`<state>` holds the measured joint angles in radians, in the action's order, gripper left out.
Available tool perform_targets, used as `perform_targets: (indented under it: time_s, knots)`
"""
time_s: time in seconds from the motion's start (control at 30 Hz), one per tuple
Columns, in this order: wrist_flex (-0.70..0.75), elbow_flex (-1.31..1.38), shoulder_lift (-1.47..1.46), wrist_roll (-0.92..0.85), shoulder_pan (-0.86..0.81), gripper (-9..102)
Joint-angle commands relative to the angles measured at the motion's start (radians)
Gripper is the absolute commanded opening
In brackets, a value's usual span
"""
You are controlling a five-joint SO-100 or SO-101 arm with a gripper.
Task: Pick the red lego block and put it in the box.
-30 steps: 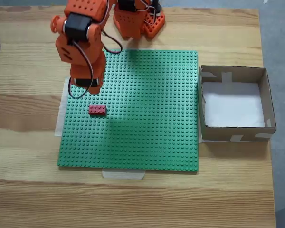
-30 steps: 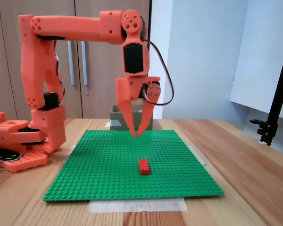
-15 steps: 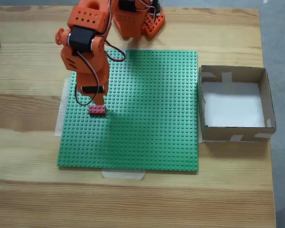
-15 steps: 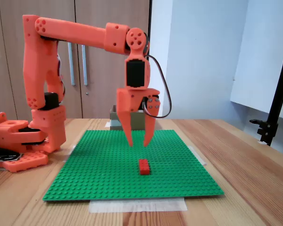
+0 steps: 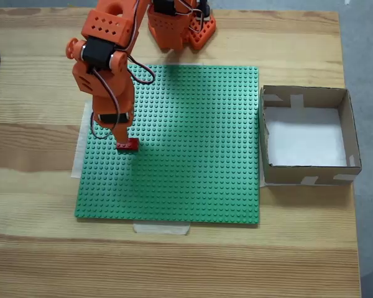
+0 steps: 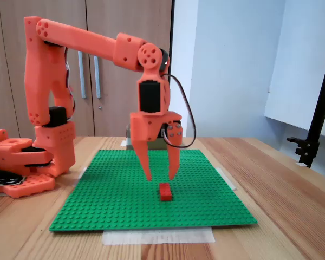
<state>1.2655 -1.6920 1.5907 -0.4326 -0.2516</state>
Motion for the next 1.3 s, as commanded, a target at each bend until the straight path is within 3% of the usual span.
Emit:
perform_targets:
  time_s: [0.0, 1.27]
  knots:
    - [-0.032, -0.003, 0.005, -0.021, -0.011, 21]
    - [-0.255, -0.156, 0.003, -0.003, 0.002, 21]
